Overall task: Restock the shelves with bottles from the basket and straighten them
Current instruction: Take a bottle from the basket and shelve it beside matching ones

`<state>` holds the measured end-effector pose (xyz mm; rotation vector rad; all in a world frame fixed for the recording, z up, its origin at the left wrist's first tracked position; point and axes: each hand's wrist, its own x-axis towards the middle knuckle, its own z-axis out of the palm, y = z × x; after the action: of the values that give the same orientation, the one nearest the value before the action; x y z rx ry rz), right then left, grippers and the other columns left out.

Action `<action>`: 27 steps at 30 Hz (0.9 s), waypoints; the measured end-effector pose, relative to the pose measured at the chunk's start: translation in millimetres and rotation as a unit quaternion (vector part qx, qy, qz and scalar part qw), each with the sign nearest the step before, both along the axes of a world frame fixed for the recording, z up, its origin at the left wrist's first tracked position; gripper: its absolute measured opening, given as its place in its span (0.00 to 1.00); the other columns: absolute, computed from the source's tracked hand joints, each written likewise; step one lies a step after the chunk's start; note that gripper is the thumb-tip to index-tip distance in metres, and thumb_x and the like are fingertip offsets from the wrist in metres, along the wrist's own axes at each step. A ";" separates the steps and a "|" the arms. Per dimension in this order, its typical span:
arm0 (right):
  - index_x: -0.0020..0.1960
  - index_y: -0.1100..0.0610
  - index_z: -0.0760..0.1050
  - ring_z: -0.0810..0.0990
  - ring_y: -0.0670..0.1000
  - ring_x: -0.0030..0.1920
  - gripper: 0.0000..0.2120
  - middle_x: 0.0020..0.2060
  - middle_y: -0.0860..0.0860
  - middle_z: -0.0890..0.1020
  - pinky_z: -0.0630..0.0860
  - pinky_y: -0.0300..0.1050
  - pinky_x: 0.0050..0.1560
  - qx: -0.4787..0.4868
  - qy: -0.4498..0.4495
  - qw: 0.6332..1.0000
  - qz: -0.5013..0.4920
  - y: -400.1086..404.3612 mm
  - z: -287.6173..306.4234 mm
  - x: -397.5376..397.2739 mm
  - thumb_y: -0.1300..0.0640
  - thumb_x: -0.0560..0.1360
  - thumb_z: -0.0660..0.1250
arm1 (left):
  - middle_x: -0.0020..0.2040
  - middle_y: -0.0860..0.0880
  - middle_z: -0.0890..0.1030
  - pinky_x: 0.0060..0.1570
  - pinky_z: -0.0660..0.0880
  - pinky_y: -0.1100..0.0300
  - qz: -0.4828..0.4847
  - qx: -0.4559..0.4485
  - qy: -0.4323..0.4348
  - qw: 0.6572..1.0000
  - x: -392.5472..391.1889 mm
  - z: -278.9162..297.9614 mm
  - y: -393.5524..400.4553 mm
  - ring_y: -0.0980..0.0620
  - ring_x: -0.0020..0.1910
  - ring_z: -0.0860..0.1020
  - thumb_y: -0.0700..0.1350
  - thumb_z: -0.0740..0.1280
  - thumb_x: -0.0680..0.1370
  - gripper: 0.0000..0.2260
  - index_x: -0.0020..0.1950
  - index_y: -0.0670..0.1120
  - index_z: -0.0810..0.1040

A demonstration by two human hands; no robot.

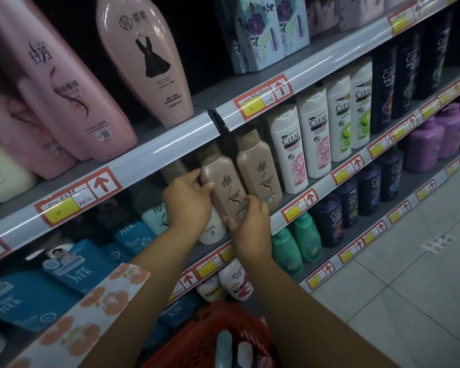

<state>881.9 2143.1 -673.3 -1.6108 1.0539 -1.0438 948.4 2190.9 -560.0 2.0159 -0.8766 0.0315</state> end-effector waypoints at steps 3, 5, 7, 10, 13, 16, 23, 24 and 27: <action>0.72 0.53 0.67 0.72 0.52 0.66 0.28 0.65 0.51 0.70 0.74 0.53 0.66 -0.008 0.004 1.000 0.005 0.0 0.0 -1.9 0.53 0.75 0.74 | 0.60 0.45 0.83 0.53 0.82 0.46 0.008 -0.006 0.006 1.000 4.3 -0.3 -0.8 0.47 0.54 0.83 0.41 0.72 0.78 0.20 0.69 0.47 0.78; 0.71 0.54 0.67 0.72 0.52 0.66 0.27 0.65 0.51 0.70 0.74 0.52 0.66 -0.008 0.003 1.000 0.007 -0.4 0.0 -3.1 0.53 0.76 0.73 | 0.60 0.45 0.83 0.54 0.82 0.46 0.008 -0.008 0.001 1.000 5.7 -1.9 -0.1 0.47 0.54 0.83 0.41 0.72 0.78 0.20 0.70 0.48 0.77; 0.71 0.54 0.67 0.72 0.52 0.66 0.27 0.65 0.51 0.70 0.74 0.51 0.66 -0.007 0.004 1.000 0.007 -0.8 -0.4 -4.3 0.54 0.76 0.73 | 0.59 0.46 0.83 0.54 0.82 0.46 0.002 -0.008 -0.010 1.000 3.9 -3.7 1.3 0.47 0.54 0.83 0.42 0.72 0.78 0.20 0.70 0.48 0.77; 0.71 0.54 0.67 0.73 0.52 0.65 0.26 0.65 0.51 0.70 0.74 0.51 0.65 -0.011 0.004 1.000 0.009 -0.9 -0.9 -6.4 0.54 0.76 0.73 | 0.60 0.46 0.83 0.55 0.82 0.46 -0.006 -0.005 -0.026 1.000 1.1 -5.5 3.9 0.48 0.55 0.83 0.43 0.72 0.78 0.20 0.70 0.48 0.77; 0.71 0.55 0.67 0.73 0.52 0.65 0.26 0.66 0.52 0.70 0.75 0.52 0.65 -0.009 0.000 1.000 0.020 -0.7 0.3 -9.4 0.54 0.76 0.73 | 0.61 0.47 0.82 0.55 0.82 0.49 -0.010 -0.004 -0.043 0.999 -2.7 -5.1 6.8 0.49 0.56 0.82 0.43 0.72 0.78 0.20 0.70 0.47 0.77; 0.71 0.56 0.67 0.73 0.52 0.65 0.27 0.66 0.52 0.70 0.74 0.53 0.66 -0.005 -0.001 0.999 0.033 -1.7 1.6 -13.5 0.55 0.76 0.73 | 0.61 0.47 0.82 0.50 0.80 0.60 -0.016 0.006 -0.063 0.998 -7.0 -2.1 9.5 0.49 0.56 0.82 0.44 0.72 0.78 0.19 0.70 0.47 0.77; 0.71 0.58 0.70 0.74 0.53 0.65 0.27 0.64 0.53 0.75 0.72 0.49 0.68 0.045 0.050 0.996 0.055 -9.4 -3.1 -16.6 0.54 0.75 0.74 | 0.45 0.45 0.85 0.35 0.84 0.54 -0.049 0.074 -0.048 0.995 -7.2 15.9 0.5 0.53 0.33 0.84 0.50 0.72 0.78 0.10 0.56 0.47 0.79; 0.69 0.58 0.71 0.75 0.54 0.64 0.26 0.63 0.53 0.76 0.73 0.51 0.67 0.049 0.053 0.996 0.054 -9.8 -3.9 -15.6 0.54 0.75 0.74 | 0.43 0.46 0.84 0.33 0.83 0.56 -0.047 0.086 -0.044 0.994 -5.8 17.8 -1.5 0.54 0.30 0.84 0.50 0.72 0.78 0.10 0.55 0.46 0.79; 0.70 0.57 0.71 0.75 0.53 0.64 0.26 0.63 0.52 0.76 0.73 0.51 0.67 0.054 0.050 0.996 0.051 -9.3 -3.8 -14.7 0.54 0.75 0.74 | 0.40 0.46 0.83 0.32 0.83 0.56 -0.040 0.106 -0.024 0.993 -2.9 21.0 -5.1 0.55 0.27 0.82 0.48 0.71 0.79 0.08 0.54 0.45 0.79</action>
<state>867.2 2133.8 -677.2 -1.6251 1.0644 -0.8333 945.5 2185.8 -539.0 2.1814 -1.0259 -0.0607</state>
